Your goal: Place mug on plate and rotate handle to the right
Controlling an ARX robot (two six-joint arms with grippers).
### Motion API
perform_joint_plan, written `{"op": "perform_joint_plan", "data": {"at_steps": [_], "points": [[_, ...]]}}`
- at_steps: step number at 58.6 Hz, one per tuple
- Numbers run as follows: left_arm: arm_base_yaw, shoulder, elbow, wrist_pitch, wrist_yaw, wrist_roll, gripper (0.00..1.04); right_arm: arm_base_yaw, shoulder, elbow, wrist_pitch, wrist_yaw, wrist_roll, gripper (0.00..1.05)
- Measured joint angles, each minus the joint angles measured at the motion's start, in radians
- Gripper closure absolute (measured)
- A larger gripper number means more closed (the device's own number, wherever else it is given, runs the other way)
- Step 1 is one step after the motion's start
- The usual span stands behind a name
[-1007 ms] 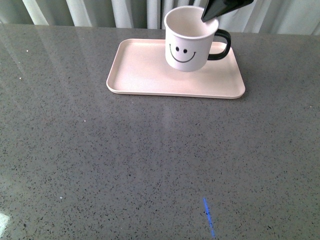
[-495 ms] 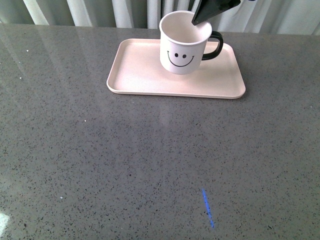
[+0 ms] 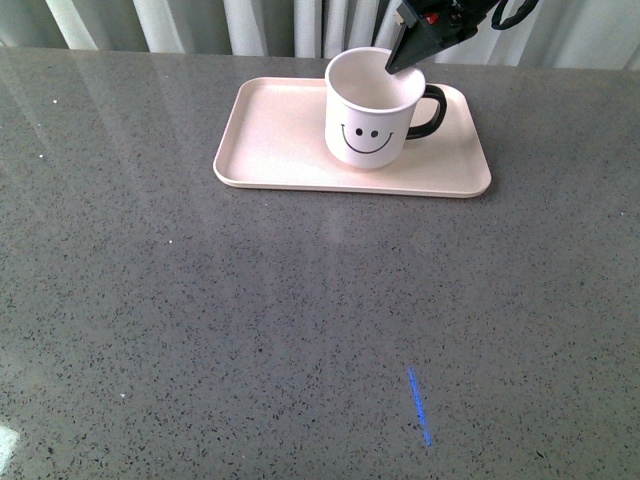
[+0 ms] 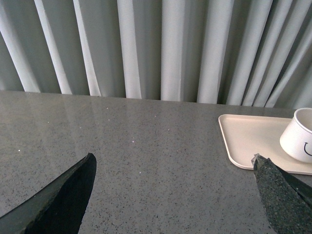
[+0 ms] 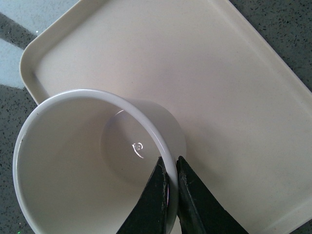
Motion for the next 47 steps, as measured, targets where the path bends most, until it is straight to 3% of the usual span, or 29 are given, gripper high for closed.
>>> {"op": "perform_joint_plan", "data": {"at_steps": [47], "points": [[0.0,0.0,0.0,0.0,0.0,0.0,0.09,-0.005,0.0,-0.049,0.011,0.009,-0.026,1.03]]}}
